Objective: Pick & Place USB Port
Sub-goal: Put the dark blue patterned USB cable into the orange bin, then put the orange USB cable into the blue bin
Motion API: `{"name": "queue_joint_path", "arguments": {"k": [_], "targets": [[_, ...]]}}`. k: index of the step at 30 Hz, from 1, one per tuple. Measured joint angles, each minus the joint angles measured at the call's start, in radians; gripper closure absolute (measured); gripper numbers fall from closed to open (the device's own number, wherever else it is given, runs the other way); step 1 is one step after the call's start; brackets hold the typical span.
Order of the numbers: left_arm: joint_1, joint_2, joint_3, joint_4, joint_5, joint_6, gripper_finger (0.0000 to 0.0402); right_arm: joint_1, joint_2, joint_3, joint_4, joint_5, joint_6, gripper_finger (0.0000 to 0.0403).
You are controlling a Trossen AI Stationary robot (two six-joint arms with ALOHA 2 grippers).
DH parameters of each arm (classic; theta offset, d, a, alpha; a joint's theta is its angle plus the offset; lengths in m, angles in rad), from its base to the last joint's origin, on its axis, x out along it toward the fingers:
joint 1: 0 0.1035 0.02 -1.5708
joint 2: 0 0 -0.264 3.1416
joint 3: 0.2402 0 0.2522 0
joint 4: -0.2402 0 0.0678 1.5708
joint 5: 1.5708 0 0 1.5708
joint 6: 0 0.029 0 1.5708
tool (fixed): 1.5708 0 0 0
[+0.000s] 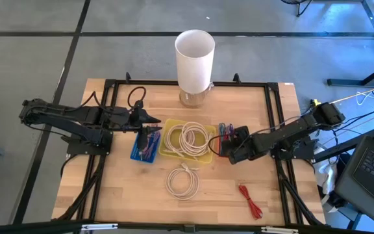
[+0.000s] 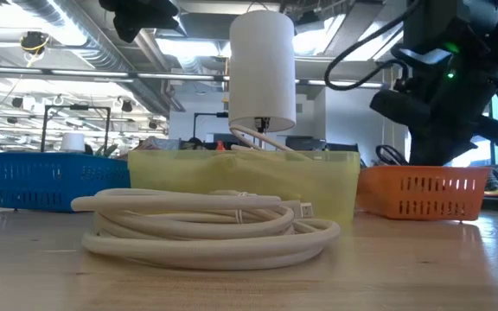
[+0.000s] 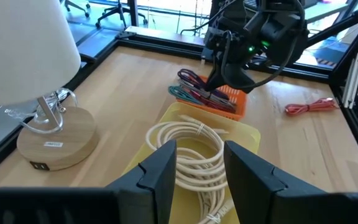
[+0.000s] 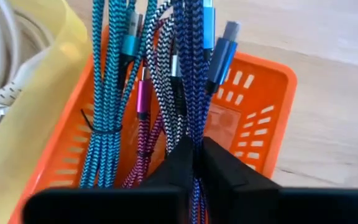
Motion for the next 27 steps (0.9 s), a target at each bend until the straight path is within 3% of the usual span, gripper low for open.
{"name": "queue_joint_path", "arguments": {"k": [8,14,21,27], "targets": [[0.000,0.000,0.000,0.000,0.002,0.000,0.0274,0.006,-0.005,0.026,-0.007,0.012,-0.062,0.0278],[0.000,0.000,0.000,0.000,0.002,0.000,0.0274,0.043,-0.005,0.070,-0.071,0.050,-0.063,0.0227],[0.000,0.000,0.000,-0.001,0.002,0.007,0.0274,0.139,-0.006,0.253,-0.316,0.155,-0.013,0.0216],[0.000,0.000,0.000,-0.023,0.002,0.007,0.0274,0.315,0.004,0.328,-0.301,-0.045,0.008,0.0227]]}}
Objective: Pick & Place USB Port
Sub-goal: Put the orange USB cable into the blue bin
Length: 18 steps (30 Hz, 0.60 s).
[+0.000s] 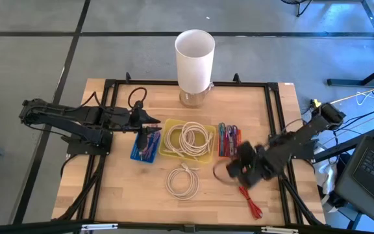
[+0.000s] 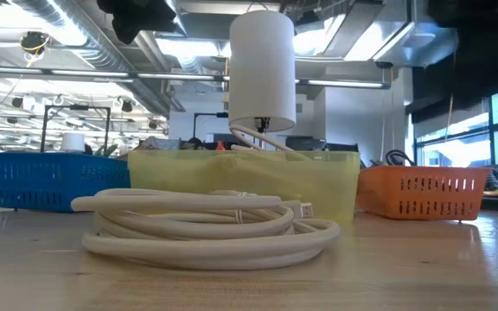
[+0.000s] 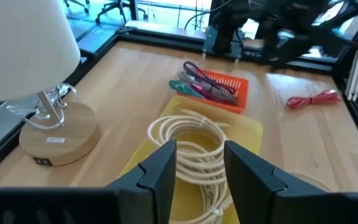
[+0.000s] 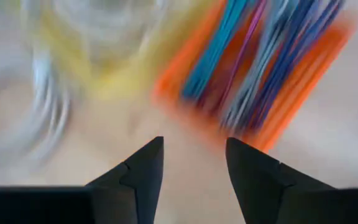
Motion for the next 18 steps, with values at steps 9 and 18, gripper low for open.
{"name": "queue_joint_path", "arguments": {"k": [9,18], "targets": [[0.000,0.005,0.000,-0.027,0.003,-0.007,0.0274,0.343,0.168,-0.001,0.181,-0.310,0.384,0.0245],[0.000,0.006,0.000,-0.022,0.003,-0.008,0.0274,0.421,0.275,-0.001,0.283,-0.419,0.504,0.0247]]}}
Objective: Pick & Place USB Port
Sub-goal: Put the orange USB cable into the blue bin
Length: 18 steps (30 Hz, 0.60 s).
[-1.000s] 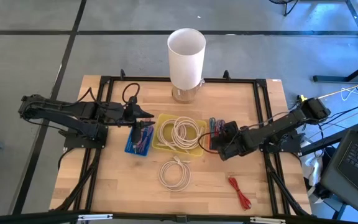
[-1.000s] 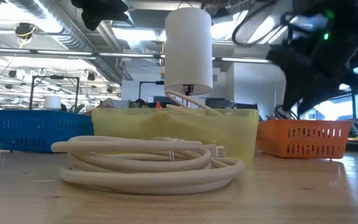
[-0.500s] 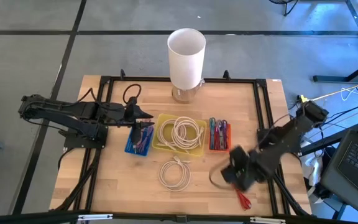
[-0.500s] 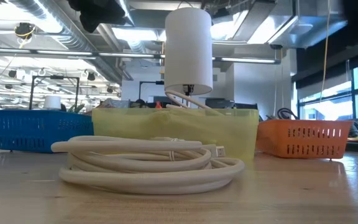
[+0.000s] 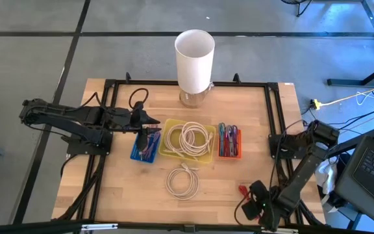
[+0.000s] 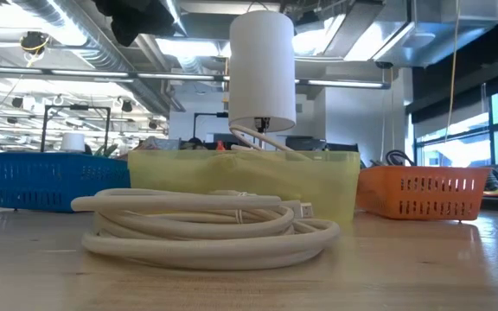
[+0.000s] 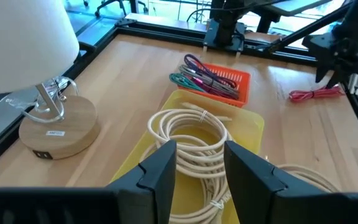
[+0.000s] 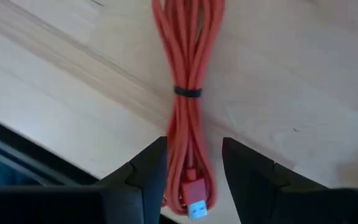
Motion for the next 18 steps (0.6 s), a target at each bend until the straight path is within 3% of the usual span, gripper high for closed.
{"name": "queue_joint_path", "arguments": {"k": [18], "targets": [[0.000,0.000,0.000,0.001,0.000,-0.001,0.0274,-0.009,0.078,0.000,0.070,0.007,-0.034,0.0247]]}}
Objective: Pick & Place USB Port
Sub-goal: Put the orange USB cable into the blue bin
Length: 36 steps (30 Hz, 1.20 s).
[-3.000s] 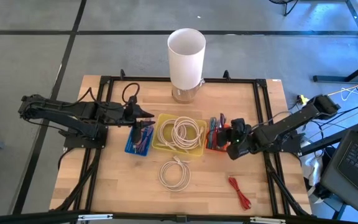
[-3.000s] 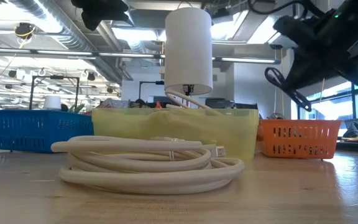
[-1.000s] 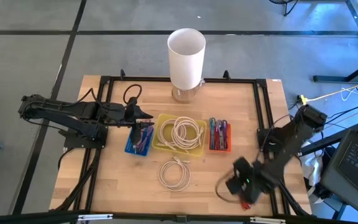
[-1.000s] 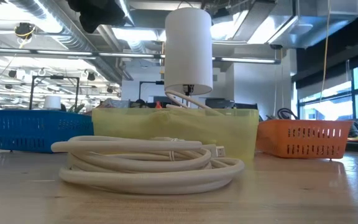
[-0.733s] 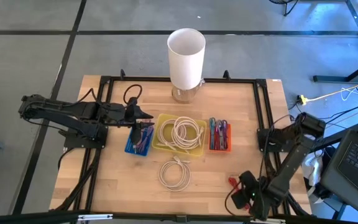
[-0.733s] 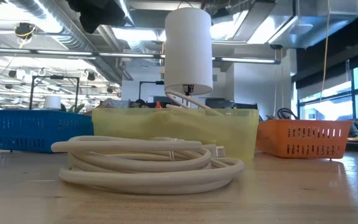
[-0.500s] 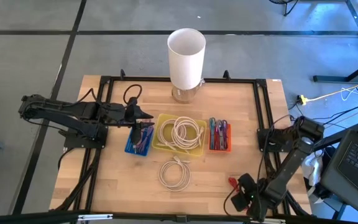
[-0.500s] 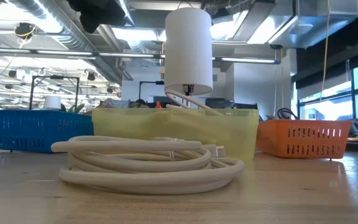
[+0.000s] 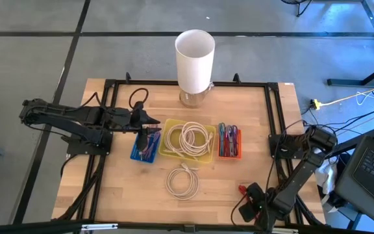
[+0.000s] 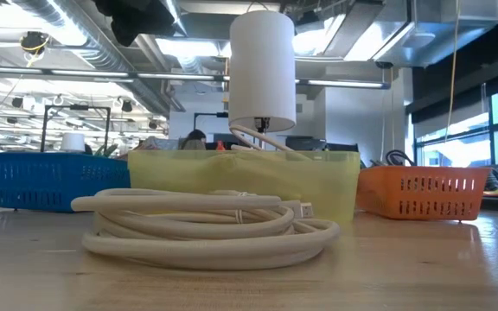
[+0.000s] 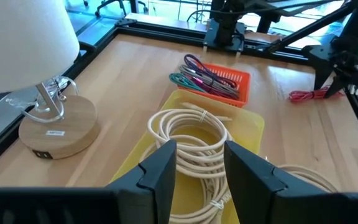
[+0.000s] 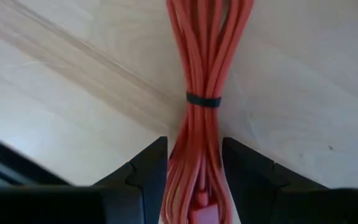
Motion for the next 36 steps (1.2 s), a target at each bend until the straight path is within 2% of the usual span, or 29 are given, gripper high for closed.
{"name": "queue_joint_path", "arguments": {"k": [5,8,12,15,19,25,27,29,33,36], "targets": [[0.000,0.000,0.000,0.001,0.000,-0.009,0.0274,0.000,0.021,0.002,-0.003,0.000,-0.011,0.0258],[0.000,0.000,0.000,0.001,0.000,-0.026,0.0274,-0.001,0.025,0.002,-0.012,0.000,-0.011,0.0295],[0.000,0.000,0.000,0.001,0.000,-0.026,0.0274,-0.001,0.025,0.003,-0.026,0.000,-0.006,0.0374],[0.000,0.000,0.000,0.000,0.000,-0.026,0.0274,-0.001,0.026,0.007,-0.042,0.000,0.000,0.0379],[0.000,0.000,0.000,-0.004,0.001,-0.035,0.0274,-0.002,0.036,0.076,-0.265,0.003,0.011,0.0379],[0.000,0.000,0.000,-0.005,0.027,-0.036,0.0274,-0.002,0.032,0.329,-0.692,0.008,-0.001,0.0379],[0.000,0.000,0.000,-0.005,0.026,-0.036,0.0274,0.001,0.032,0.419,-0.809,0.060,-0.010,0.0379],[0.000,0.000,0.000,-0.005,0.026,-0.036,0.0274,0.002,0.031,0.492,-0.874,0.156,-0.020,0.0379],[0.000,0.000,0.000,-0.004,0.026,-0.036,0.0274,-0.001,0.016,0.562,-0.860,0.471,-0.153,0.0379],[0.000,0.000,0.000,0.000,0.024,-0.038,0.0274,-0.020,0.015,0.588,-0.857,0.636,-0.250,0.0379]]}}
